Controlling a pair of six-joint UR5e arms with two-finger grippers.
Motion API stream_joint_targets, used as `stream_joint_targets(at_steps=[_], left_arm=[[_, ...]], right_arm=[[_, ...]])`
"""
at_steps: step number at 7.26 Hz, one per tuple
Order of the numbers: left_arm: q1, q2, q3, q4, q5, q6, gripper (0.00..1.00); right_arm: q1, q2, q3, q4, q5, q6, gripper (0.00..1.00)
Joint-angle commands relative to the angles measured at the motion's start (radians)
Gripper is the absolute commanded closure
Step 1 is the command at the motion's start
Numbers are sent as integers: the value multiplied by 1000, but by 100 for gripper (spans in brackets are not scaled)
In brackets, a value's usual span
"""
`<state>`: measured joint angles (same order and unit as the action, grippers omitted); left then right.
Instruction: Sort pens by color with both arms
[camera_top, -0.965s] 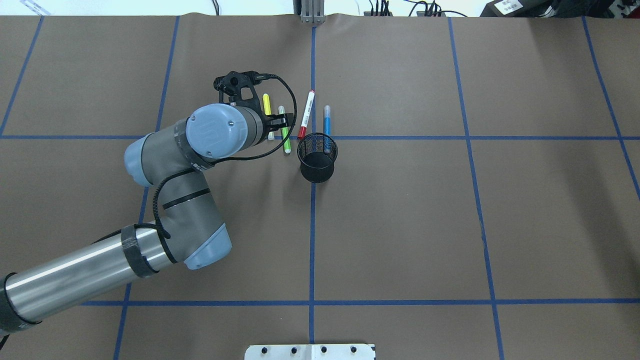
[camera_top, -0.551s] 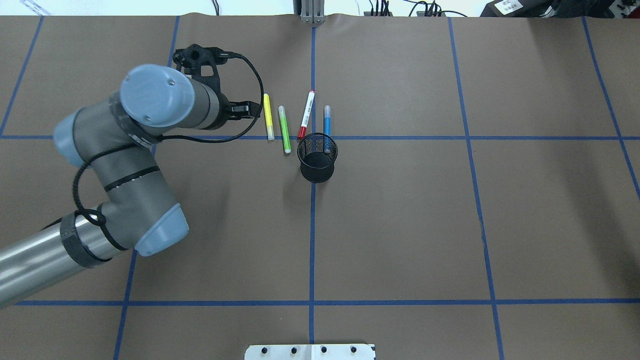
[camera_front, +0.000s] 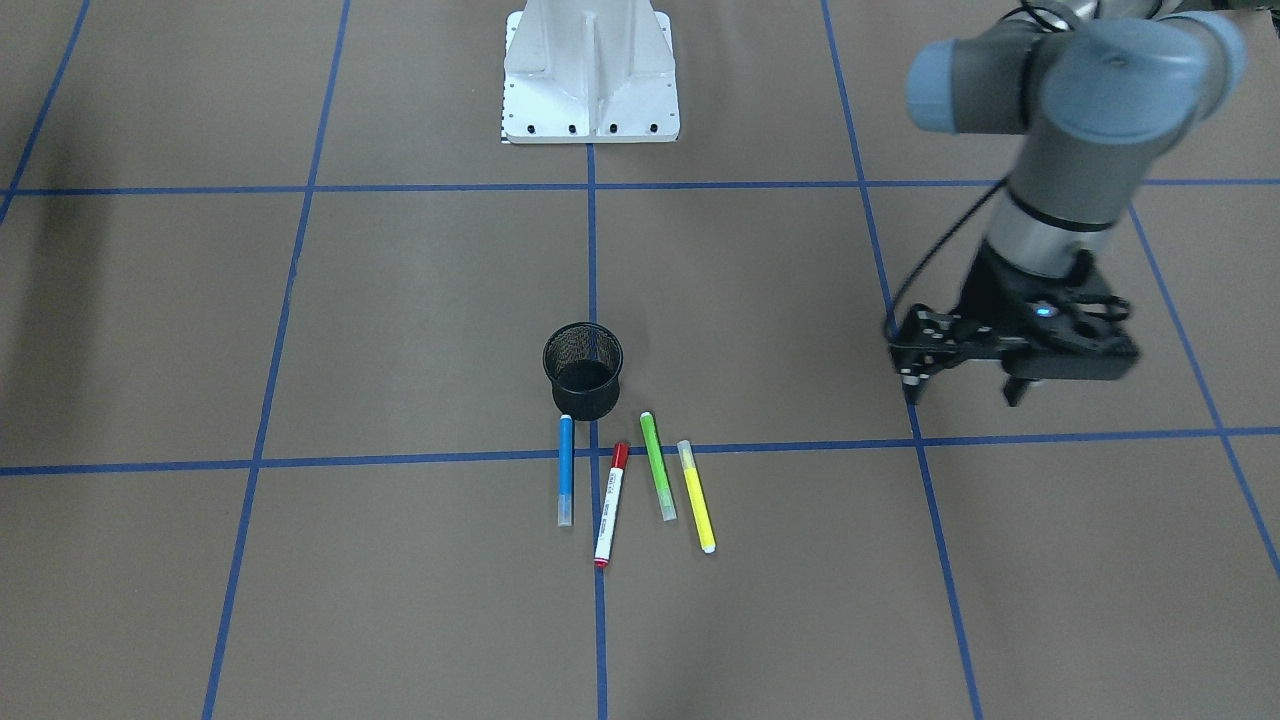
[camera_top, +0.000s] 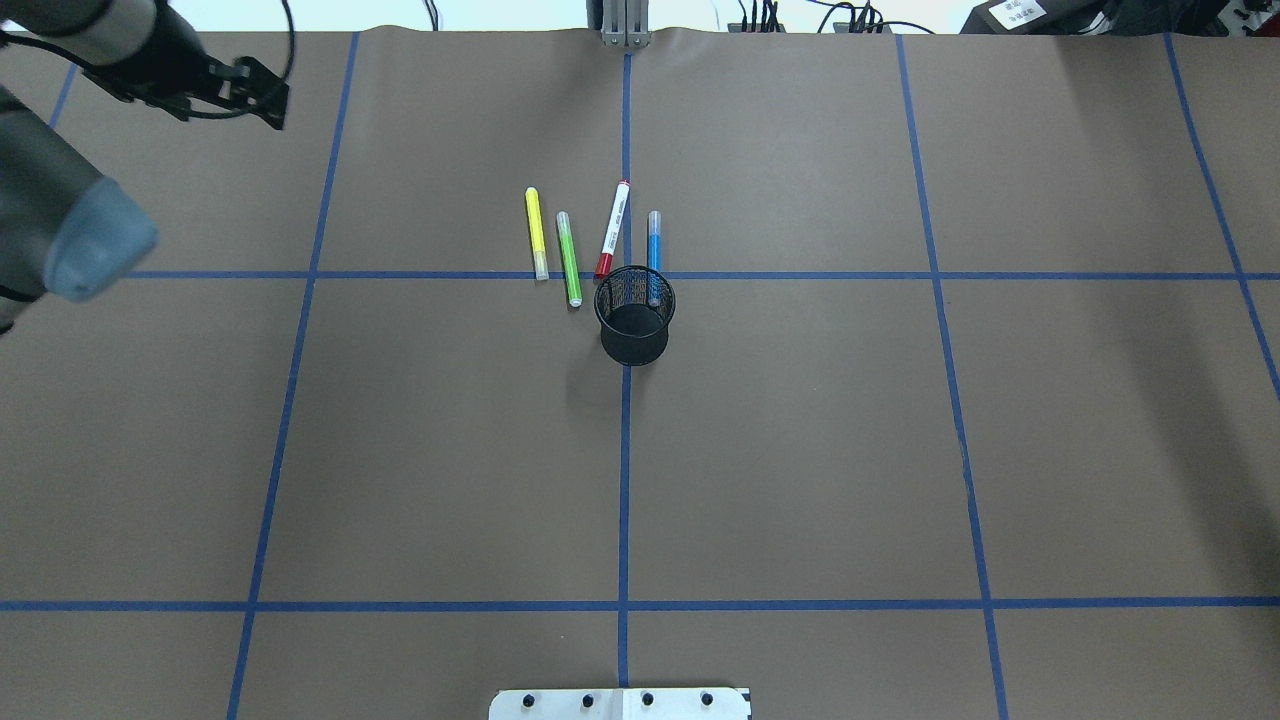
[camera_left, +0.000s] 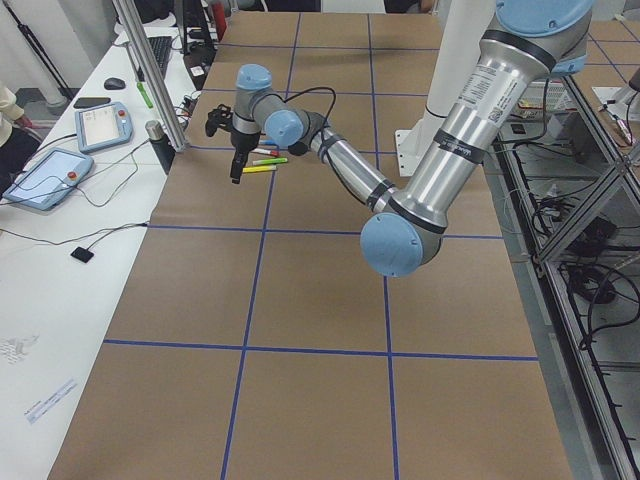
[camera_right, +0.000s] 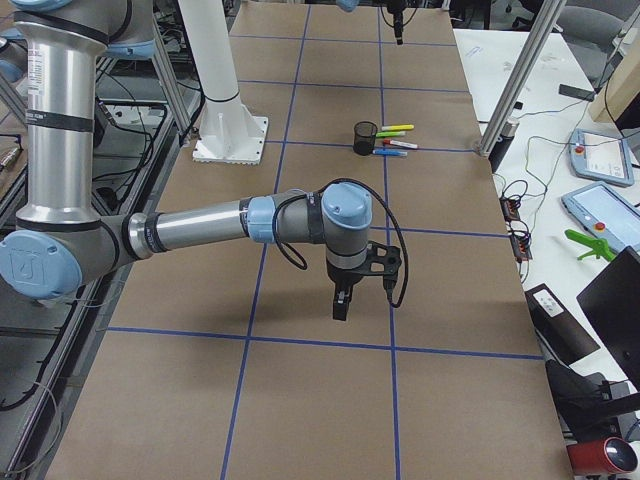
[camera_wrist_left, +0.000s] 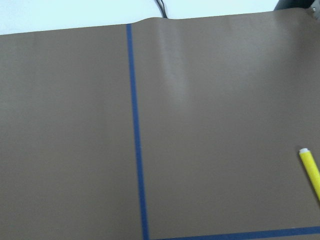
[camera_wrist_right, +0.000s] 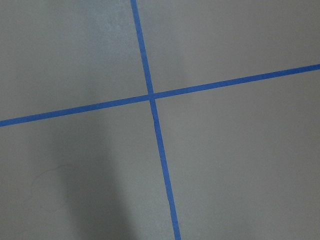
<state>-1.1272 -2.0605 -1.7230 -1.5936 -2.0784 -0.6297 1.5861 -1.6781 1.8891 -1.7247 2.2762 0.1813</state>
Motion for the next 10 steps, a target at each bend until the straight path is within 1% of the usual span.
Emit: stream_joint_targets(at_steps=[1,2,3,4,5,6,7,8,9,10], left_arm=[[-182,13,118,30,-142,265,0],[-253,14,194,30,-194,382,0],[-311,14,271,30,-203,484,0],[-351,51,308,26,-204,557,0],[-382,92,310,27,-207,615,0],[-411,127,334,26,-263,680,0],[-439,131,373,27,-276,714,0],[-448,132,388,29,-272,728,0],[-459,154,410,30,-266,819,0],[-488,157,439,30,-266,868,0]], right_arm=[[0,-5,-18,-7,-32,0,0],[0,-2,-45,-3,-30,-2,0],[-2,1,-45,-3,-27,-2,0],[-2,-2,-45,0,-24,-5,0],[-2,-5,-45,1,-17,-43,0],[-2,-6,-47,1,-18,-68,0],[-2,-3,-48,-1,-18,-66,0],[-2,-2,-48,1,-15,-66,0],[-2,-2,-48,-1,-15,-66,0],[-2,-2,-48,2,-14,-66,0]])
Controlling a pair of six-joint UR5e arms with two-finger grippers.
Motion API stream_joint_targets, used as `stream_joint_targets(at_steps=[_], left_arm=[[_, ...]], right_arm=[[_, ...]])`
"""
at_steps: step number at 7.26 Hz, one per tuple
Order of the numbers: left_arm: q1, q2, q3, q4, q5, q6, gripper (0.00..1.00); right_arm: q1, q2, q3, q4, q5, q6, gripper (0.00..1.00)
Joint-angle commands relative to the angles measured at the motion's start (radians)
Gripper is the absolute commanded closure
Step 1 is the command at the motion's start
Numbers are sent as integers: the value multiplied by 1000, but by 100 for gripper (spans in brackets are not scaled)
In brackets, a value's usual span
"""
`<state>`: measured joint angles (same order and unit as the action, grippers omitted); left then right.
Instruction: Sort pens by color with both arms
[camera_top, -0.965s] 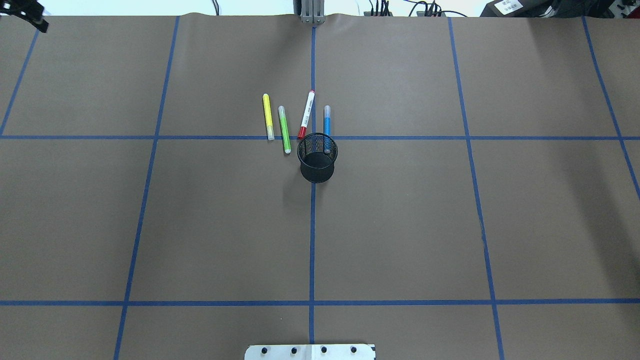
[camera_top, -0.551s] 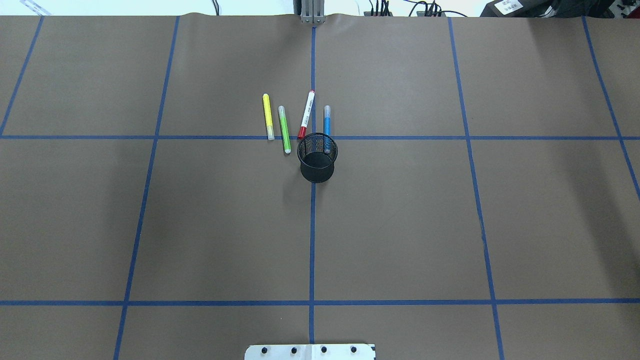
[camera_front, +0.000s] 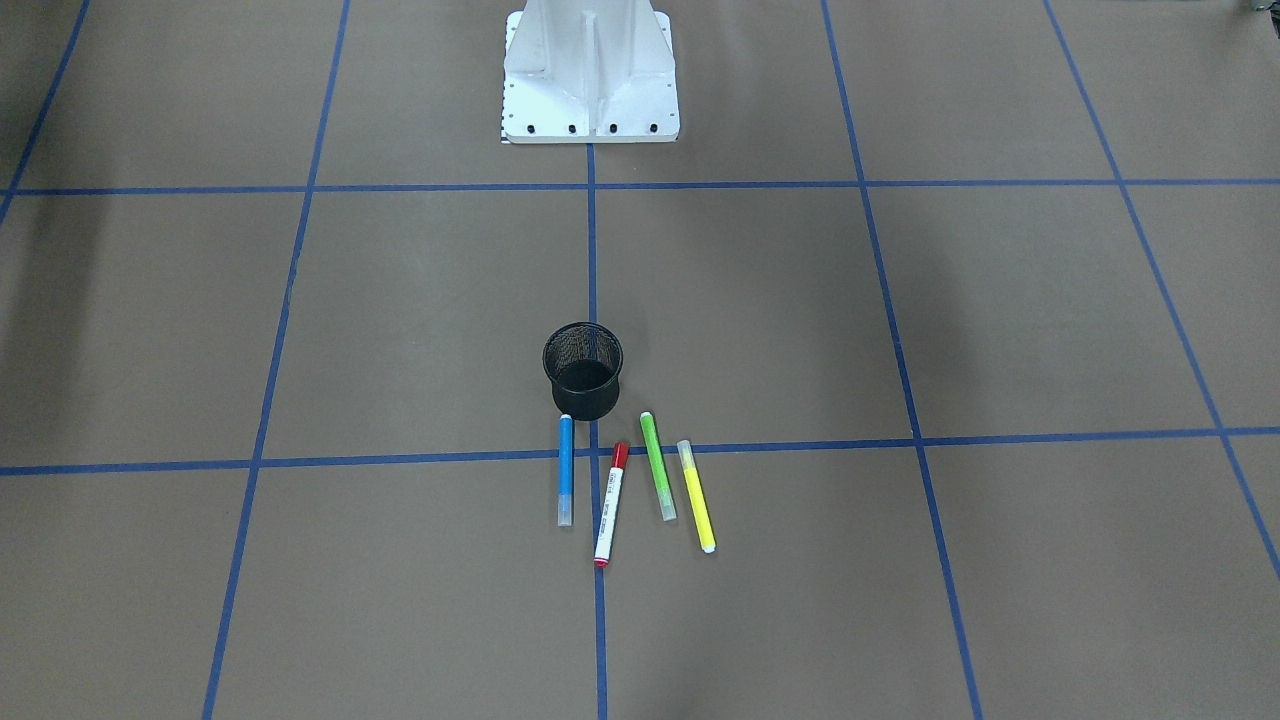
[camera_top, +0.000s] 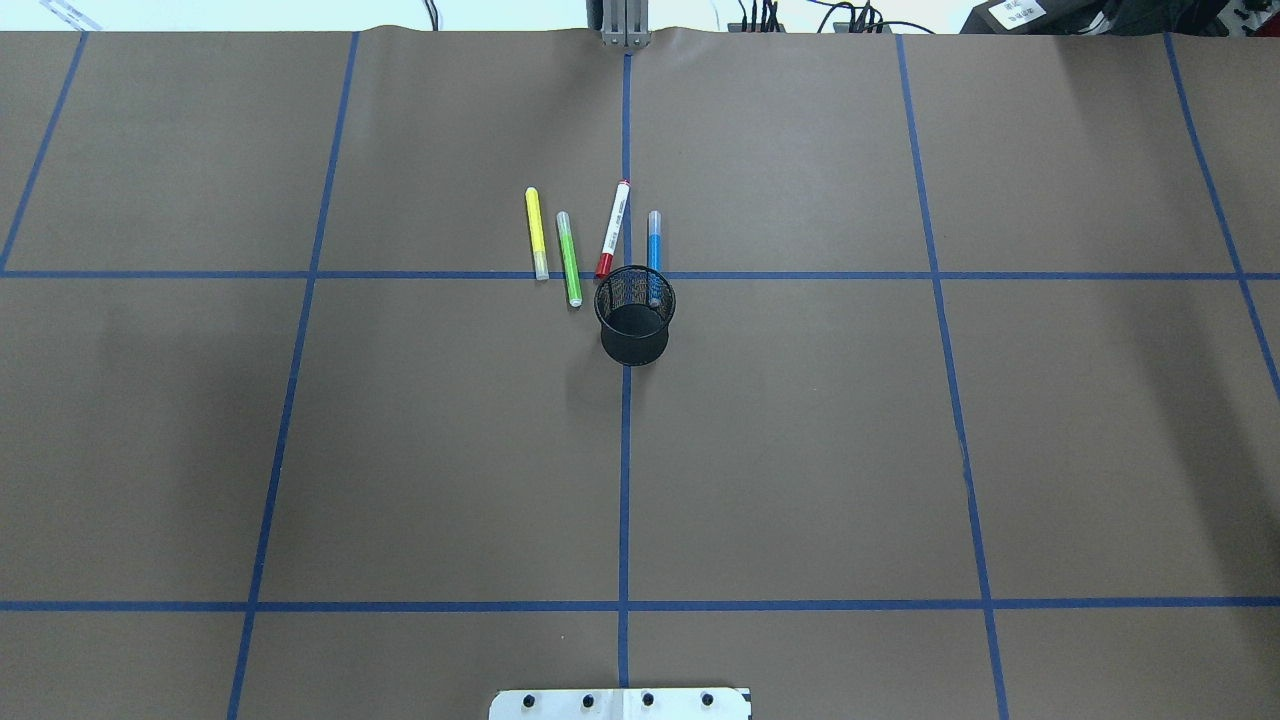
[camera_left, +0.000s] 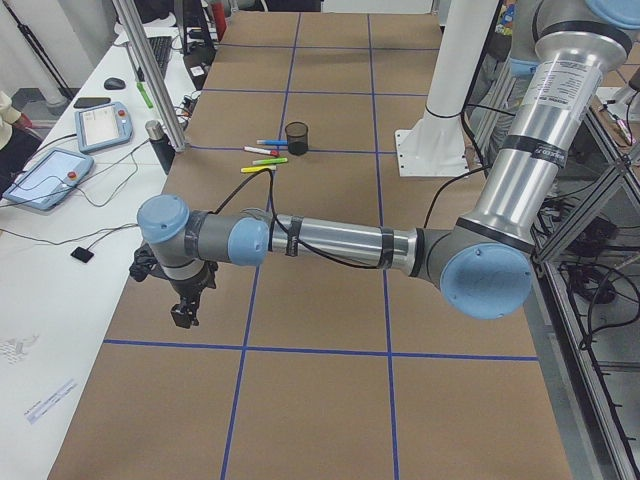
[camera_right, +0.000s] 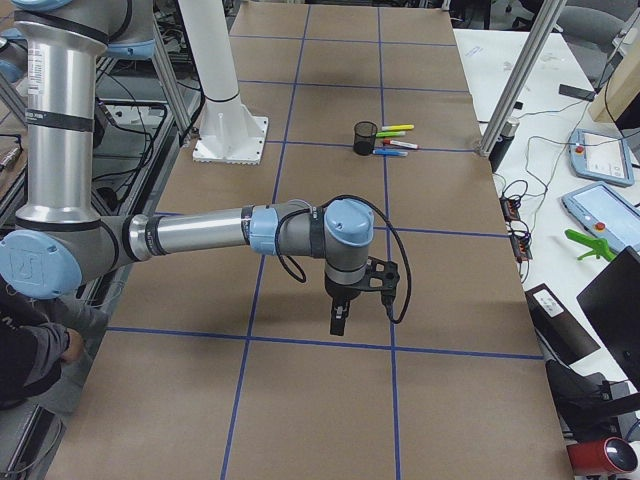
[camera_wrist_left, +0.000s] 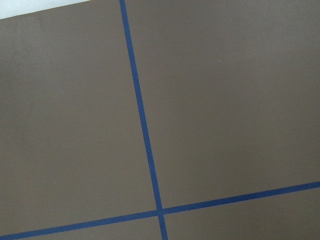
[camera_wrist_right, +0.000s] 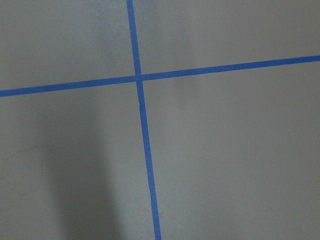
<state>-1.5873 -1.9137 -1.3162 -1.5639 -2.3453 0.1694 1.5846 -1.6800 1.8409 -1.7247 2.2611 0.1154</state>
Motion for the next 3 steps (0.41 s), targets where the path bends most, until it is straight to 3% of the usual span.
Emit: stream_joint_targets(at_steps=[1,3], left_arm=[[-34,12,34,1,4,71,0],[-39,12,37,1,6,71,0]], right_arm=[[0,0,3,2,2,-2,0],[0,3,0,2,44,-2,0]])
